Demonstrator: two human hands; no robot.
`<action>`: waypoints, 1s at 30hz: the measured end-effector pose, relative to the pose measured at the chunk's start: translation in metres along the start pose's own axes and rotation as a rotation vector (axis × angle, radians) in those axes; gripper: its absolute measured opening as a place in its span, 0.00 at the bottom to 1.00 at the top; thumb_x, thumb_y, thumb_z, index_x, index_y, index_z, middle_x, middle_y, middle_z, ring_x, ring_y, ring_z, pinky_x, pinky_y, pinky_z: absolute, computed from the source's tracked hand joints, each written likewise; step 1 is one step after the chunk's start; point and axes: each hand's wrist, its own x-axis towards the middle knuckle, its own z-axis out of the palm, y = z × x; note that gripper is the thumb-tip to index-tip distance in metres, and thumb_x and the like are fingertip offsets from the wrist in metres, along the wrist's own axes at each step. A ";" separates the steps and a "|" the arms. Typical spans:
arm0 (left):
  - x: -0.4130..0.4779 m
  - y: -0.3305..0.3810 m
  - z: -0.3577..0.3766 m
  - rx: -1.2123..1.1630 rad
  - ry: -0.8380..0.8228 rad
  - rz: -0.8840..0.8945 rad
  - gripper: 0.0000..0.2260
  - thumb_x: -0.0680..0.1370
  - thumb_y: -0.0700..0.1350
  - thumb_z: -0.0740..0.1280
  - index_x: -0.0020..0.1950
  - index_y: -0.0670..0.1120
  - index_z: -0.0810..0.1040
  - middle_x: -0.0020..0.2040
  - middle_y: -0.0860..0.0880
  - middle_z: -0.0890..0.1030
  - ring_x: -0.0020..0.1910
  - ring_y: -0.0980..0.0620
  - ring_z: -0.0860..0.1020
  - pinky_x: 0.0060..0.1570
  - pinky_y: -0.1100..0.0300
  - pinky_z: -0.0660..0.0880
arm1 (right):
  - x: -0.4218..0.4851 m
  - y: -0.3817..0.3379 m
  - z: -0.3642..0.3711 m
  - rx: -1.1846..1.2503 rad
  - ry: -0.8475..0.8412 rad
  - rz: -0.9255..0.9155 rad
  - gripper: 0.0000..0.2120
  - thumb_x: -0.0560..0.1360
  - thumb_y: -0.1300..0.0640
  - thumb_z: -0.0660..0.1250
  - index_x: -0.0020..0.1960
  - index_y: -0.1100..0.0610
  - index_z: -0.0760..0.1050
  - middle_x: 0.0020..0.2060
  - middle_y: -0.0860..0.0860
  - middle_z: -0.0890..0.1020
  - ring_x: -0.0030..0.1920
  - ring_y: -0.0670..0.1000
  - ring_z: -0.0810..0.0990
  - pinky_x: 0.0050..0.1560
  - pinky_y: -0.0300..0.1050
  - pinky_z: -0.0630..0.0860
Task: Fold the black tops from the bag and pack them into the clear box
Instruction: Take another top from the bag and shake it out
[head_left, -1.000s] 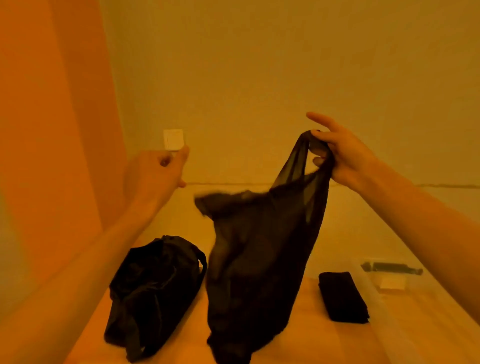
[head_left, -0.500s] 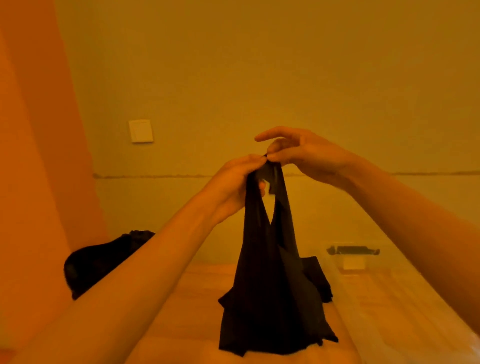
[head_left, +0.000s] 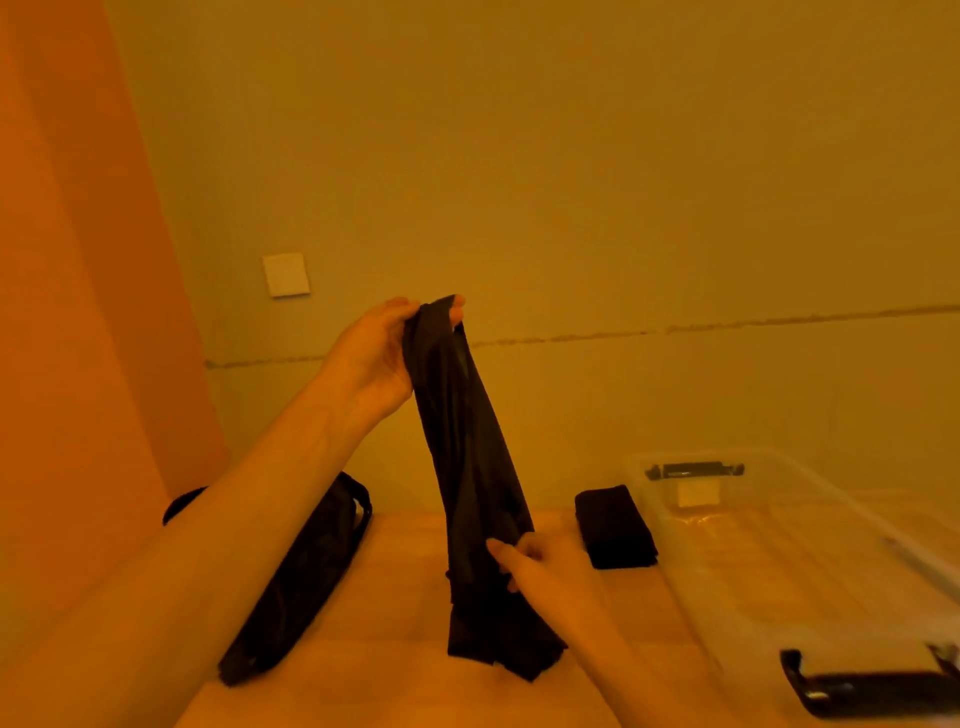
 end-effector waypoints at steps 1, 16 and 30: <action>-0.005 0.003 -0.004 0.018 0.021 0.036 0.09 0.84 0.34 0.58 0.63 0.42 0.68 0.56 0.32 0.83 0.46 0.42 0.87 0.40 0.54 0.83 | 0.000 0.002 0.003 0.018 -0.013 -0.023 0.17 0.79 0.43 0.67 0.43 0.57 0.78 0.36 0.52 0.79 0.40 0.50 0.80 0.42 0.41 0.72; -0.053 0.057 -0.062 0.639 0.177 0.330 0.08 0.84 0.39 0.62 0.58 0.47 0.80 0.52 0.45 0.87 0.54 0.48 0.85 0.50 0.53 0.80 | 0.030 -0.061 -0.087 1.261 -0.330 0.007 0.25 0.44 0.64 0.81 0.32 0.57 0.68 0.35 0.56 0.82 0.37 0.56 0.83 0.49 0.52 0.73; -0.035 0.067 -0.089 0.808 0.366 0.229 0.06 0.80 0.35 0.69 0.51 0.43 0.84 0.51 0.39 0.84 0.50 0.44 0.83 0.45 0.55 0.80 | 0.060 -0.176 -0.134 0.622 0.041 -0.116 0.06 0.80 0.64 0.67 0.46 0.56 0.77 0.45 0.54 0.79 0.42 0.49 0.79 0.39 0.41 0.79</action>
